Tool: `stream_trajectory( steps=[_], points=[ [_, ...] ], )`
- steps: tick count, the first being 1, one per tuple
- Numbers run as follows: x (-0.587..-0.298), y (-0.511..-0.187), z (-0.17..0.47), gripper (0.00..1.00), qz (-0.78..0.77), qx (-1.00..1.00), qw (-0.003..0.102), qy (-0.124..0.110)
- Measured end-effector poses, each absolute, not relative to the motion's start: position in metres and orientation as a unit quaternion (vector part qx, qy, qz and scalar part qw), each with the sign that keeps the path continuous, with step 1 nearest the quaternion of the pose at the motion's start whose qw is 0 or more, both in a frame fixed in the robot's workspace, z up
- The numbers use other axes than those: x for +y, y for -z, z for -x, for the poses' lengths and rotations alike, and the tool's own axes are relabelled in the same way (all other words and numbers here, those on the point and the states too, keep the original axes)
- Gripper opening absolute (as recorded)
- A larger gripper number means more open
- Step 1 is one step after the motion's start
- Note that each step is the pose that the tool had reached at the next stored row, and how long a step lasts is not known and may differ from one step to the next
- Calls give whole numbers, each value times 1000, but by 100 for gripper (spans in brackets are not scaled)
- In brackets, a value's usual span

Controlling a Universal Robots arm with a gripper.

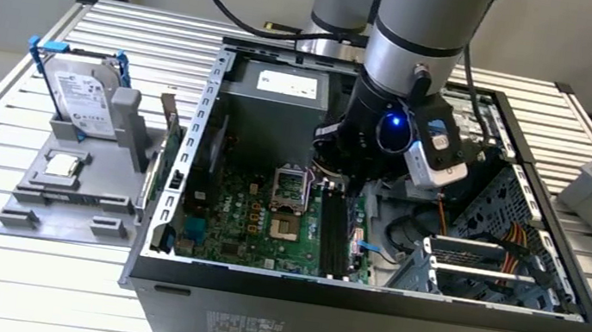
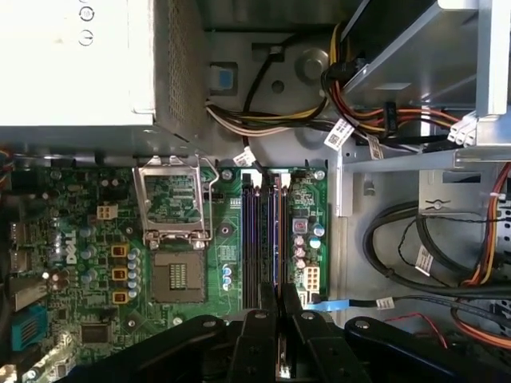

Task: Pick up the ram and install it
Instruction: 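Insert the ram into the slot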

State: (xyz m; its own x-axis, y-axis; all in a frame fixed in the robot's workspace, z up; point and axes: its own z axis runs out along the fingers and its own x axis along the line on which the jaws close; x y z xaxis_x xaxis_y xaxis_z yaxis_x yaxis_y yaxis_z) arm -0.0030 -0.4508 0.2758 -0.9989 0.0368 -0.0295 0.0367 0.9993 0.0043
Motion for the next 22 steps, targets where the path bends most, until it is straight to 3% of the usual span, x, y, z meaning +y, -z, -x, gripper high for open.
stream_trajectory(
  steps=[22],
  points=[
    [-453,-251,-5,0,-18,1000,16,-2]
  ],
)
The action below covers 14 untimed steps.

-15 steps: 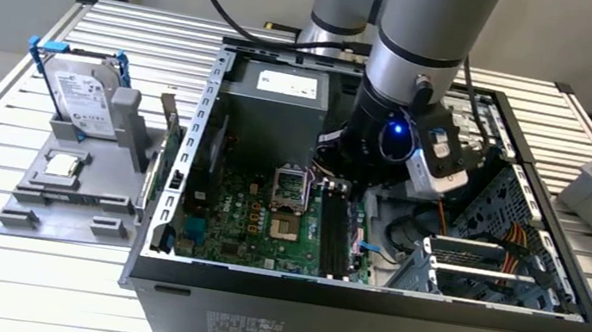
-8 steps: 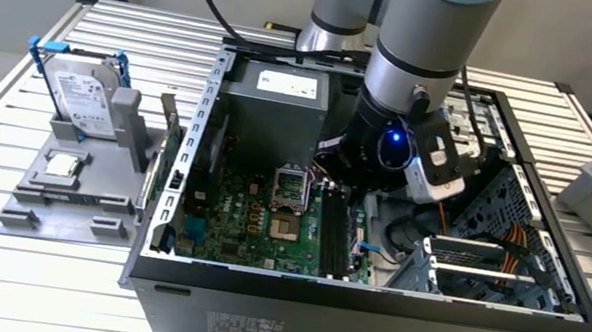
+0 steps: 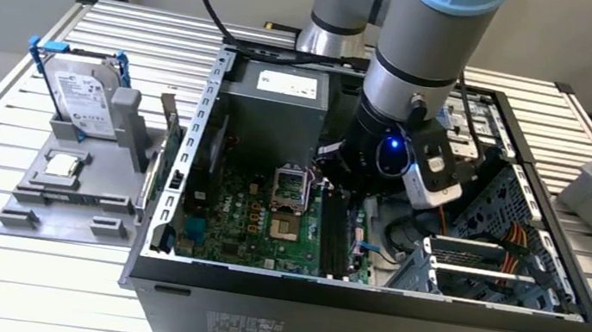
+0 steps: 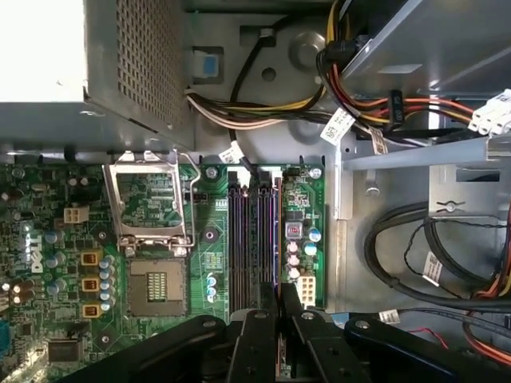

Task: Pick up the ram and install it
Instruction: 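Insert the ram into the slot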

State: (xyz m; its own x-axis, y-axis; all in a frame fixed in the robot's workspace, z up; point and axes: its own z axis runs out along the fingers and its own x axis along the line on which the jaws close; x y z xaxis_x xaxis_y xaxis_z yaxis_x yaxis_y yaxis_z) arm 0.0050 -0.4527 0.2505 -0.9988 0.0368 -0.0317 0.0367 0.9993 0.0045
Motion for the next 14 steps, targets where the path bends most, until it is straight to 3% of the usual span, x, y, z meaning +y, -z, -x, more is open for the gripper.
stream_trajectory(
  steps=[14],
  points=[
    [-459,-232,-9,0,-18,1000,16,-2]
  ],
)
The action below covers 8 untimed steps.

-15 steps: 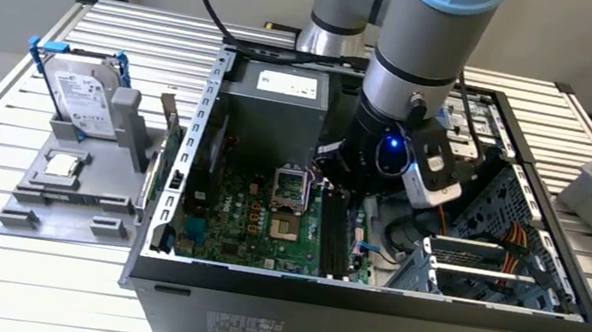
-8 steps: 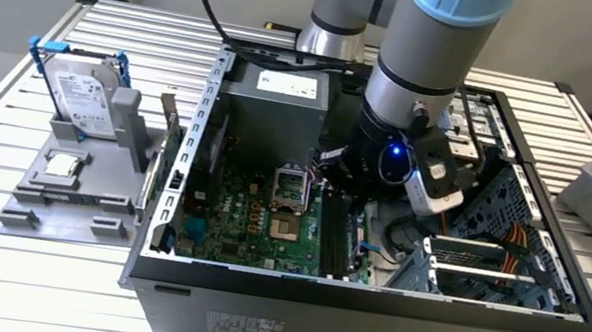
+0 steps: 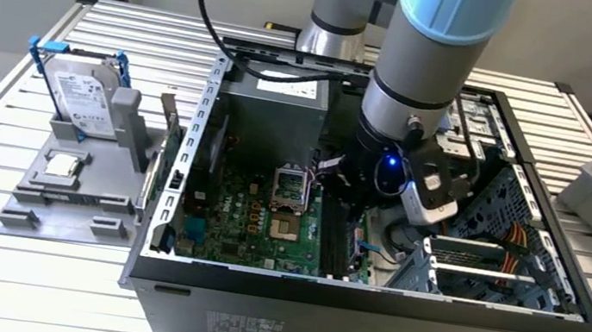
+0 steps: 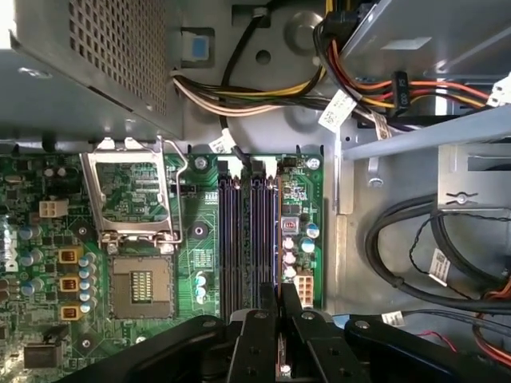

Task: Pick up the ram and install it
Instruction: 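Insert the ram into the slot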

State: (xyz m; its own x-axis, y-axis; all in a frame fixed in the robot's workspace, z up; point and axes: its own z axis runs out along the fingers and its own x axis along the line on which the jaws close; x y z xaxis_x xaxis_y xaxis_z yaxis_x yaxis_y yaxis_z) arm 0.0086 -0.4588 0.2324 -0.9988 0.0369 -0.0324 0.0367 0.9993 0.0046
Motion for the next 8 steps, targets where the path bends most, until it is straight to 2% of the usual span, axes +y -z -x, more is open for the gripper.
stream_trajectory(
  steps=[8],
  points=[
    [-459,-225,-9,0,-18,1000,16,-2]
  ],
)
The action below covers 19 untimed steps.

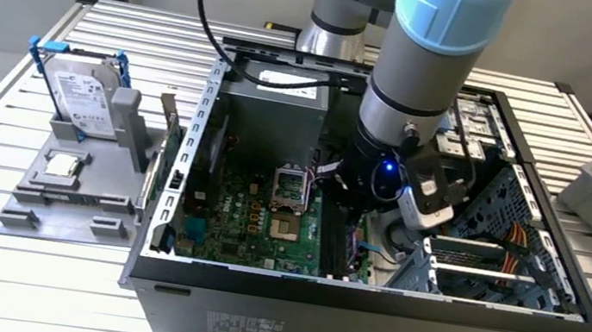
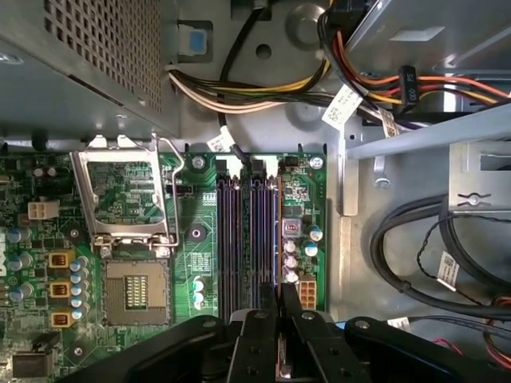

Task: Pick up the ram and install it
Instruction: 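Insert the ram into the slot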

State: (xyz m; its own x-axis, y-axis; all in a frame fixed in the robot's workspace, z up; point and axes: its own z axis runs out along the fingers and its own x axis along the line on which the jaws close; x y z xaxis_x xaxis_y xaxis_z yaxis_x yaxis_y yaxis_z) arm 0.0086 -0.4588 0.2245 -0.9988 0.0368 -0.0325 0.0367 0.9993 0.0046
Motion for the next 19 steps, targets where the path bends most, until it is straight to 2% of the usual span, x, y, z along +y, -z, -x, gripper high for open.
stream_trajectory(
  steps=[19],
  points=[
    [-460,-217,-9,0,-18,1000,16,-2]
  ],
)
